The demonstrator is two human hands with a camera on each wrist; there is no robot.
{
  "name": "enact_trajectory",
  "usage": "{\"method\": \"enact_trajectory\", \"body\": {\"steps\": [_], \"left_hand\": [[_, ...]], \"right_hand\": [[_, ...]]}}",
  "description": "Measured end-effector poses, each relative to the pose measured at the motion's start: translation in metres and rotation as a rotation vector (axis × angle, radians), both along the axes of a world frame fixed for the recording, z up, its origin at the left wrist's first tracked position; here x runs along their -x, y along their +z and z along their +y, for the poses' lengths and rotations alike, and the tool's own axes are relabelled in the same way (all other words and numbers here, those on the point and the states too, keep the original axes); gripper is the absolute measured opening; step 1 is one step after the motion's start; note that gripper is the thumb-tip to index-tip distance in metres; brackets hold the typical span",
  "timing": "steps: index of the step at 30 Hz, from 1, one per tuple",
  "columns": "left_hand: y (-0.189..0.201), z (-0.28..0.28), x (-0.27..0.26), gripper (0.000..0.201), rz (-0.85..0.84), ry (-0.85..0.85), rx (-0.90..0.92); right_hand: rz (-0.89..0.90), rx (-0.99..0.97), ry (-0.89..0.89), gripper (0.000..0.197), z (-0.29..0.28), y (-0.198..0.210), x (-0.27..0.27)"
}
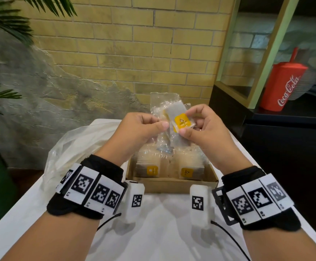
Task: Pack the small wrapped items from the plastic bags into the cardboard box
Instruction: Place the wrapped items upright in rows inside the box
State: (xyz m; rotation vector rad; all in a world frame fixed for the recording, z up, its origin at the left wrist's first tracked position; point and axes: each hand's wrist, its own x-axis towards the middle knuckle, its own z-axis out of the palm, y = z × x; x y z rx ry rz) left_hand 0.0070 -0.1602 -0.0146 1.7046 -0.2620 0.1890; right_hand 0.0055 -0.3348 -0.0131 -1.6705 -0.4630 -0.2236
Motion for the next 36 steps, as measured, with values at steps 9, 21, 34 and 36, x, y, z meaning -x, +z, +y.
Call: {"method": "enact_trajectory", "body": {"steps": [9,21,34,36], "left_hand": [[-0.002,-0.002,-0.004,0.017,-0.044,0.067,0.086],[-0.007,0.001,-0.012,0.031,-0.101,0.147,0.143],[-0.019,-0.009,-0.010,0.018,0.147,-0.102,-0.034],[-0.019,-0.007,-0.009,0.026,0.216,-0.141,-0.044]], "right_hand": [[0.059,0.082,-0.031,0.026,-0.003,0.001,-0.001],[0.063,-0.318,-0.067,0.009,-0.026,0.009,-0.002],[0.177,-0.020,0.038,0.023,-0.002,-0.014,-0.011],[0.166,0.036,0.024,0.025,-0.001,-0.016,-0.011]]}}
